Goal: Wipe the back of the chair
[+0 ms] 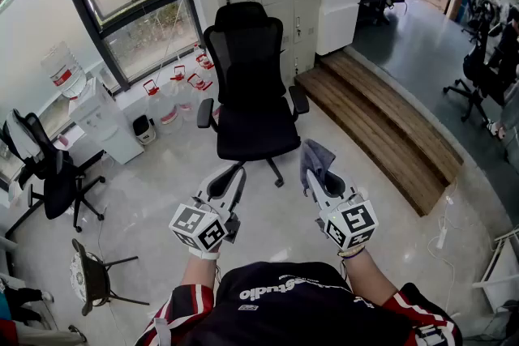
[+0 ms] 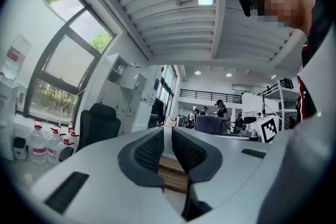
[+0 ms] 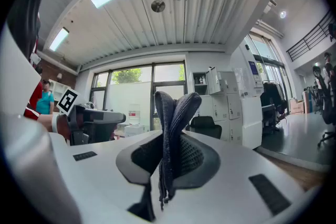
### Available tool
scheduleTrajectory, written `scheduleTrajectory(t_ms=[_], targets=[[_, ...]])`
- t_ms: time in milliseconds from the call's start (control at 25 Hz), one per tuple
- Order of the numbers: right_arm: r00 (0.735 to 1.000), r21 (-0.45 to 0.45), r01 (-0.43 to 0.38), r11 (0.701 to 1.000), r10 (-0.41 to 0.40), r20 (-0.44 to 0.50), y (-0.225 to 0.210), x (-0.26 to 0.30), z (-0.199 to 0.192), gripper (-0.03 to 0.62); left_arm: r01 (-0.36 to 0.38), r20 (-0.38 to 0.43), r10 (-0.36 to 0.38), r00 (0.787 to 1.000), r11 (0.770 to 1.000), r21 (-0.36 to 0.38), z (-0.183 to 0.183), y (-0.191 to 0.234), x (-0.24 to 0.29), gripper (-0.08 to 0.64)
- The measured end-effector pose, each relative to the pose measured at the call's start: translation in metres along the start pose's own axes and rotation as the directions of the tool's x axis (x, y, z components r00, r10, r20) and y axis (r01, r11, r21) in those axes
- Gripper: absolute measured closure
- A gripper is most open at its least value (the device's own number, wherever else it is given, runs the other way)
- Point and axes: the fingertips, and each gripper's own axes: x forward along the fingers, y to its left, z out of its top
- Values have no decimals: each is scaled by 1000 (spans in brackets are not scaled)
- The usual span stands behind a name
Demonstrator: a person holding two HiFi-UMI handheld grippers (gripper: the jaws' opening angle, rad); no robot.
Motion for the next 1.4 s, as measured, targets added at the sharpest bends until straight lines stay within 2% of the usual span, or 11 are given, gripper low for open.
scheduleTrajectory(t_ms=[760,1000,1400], targets=[[999,-15,-33,999,33,-3,1,6,1,526,20,-30,-20,999,1000,11,0,-5,12,499],[999,8,-43,999,43,-5,-1,3,-2,526,19,-41,-18,999,999,26,0,-13,15,499],[998,49,-68,997,68,-8,-7,23,-7,526,-11,-64,13,998,999,41,3,3,23,499]])
